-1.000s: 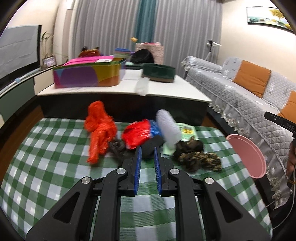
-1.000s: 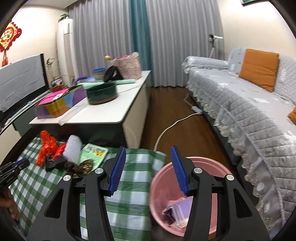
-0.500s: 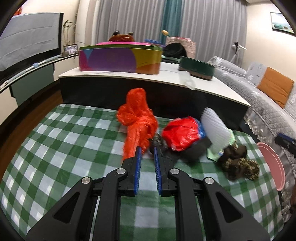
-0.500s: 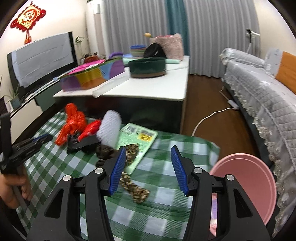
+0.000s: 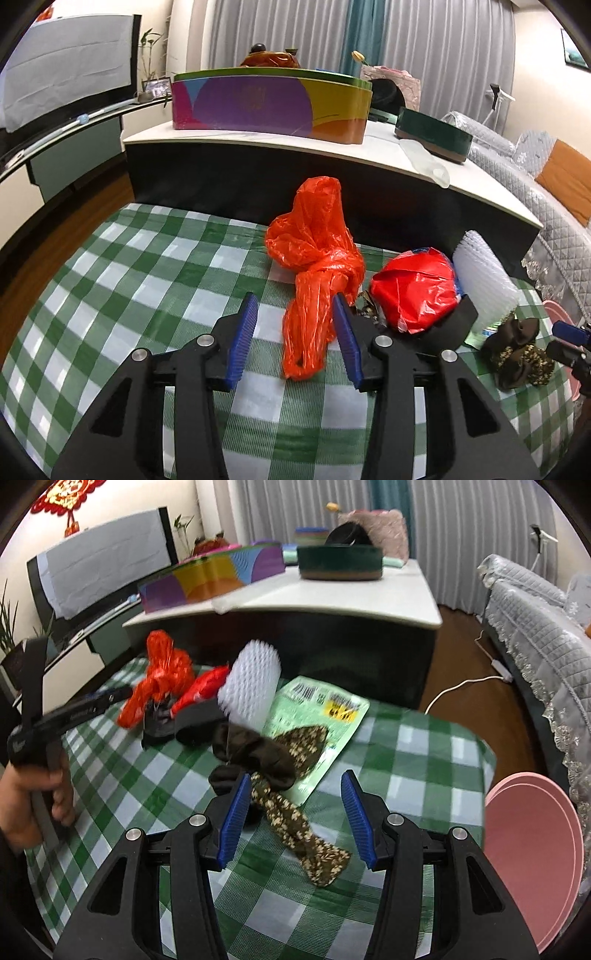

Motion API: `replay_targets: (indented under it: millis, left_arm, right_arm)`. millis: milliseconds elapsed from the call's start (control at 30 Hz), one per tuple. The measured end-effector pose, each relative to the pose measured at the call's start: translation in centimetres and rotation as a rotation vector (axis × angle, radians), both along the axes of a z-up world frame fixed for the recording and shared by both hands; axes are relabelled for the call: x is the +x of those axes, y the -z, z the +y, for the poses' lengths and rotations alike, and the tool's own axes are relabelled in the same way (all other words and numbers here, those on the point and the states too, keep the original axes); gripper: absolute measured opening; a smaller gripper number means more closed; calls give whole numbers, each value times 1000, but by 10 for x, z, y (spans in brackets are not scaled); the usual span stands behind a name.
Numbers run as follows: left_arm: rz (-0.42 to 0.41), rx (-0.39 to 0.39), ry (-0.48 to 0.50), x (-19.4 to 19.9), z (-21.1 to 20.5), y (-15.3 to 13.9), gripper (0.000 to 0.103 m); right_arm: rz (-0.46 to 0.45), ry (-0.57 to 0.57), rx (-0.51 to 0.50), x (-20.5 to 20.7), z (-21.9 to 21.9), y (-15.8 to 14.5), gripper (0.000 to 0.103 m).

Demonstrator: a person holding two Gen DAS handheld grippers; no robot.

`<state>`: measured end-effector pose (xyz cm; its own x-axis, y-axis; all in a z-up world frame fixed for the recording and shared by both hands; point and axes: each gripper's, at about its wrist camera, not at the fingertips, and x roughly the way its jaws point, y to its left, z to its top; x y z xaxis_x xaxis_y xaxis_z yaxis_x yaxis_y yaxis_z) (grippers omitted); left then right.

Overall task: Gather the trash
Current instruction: 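Move the right gripper to the brown scrunchie while the left reaches the orange bag, then grasp the brown scrunchie with the right gripper while the left grasps the orange plastic bag, then carry the scrunchie and orange bag over the pink bin with both grippers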

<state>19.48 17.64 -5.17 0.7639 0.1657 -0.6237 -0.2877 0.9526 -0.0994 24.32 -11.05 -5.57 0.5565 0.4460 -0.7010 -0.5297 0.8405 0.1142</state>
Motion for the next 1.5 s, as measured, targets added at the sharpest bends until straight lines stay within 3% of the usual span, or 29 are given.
replay_targets:
  millis: [233, 300, 367, 467, 933, 1500]
  left_arm:
    - [58, -21, 6, 15, 1, 13, 42]
    - [72, -32, 9, 18, 2, 15, 36]
    - [78, -47, 16, 19, 2, 15, 20]
    - [77, -43, 19, 17, 0, 14, 7]
    - [-17, 28, 17, -19, -12, -30, 5]
    - [-114, 39, 132, -71, -57, -73, 5]
  right_arm:
    - [61, -18, -28, 5, 2, 16, 53]
    - [72, -19, -27, 6, 1, 19, 46]
    - [85, -30, -25, 6, 2, 21, 25]
    - [75, -57, -29, 1, 5, 19, 6]
    - [-62, -24, 78, -20, -20, -32, 4]
    - [-171, 83, 131, -62, -71, -72, 4]
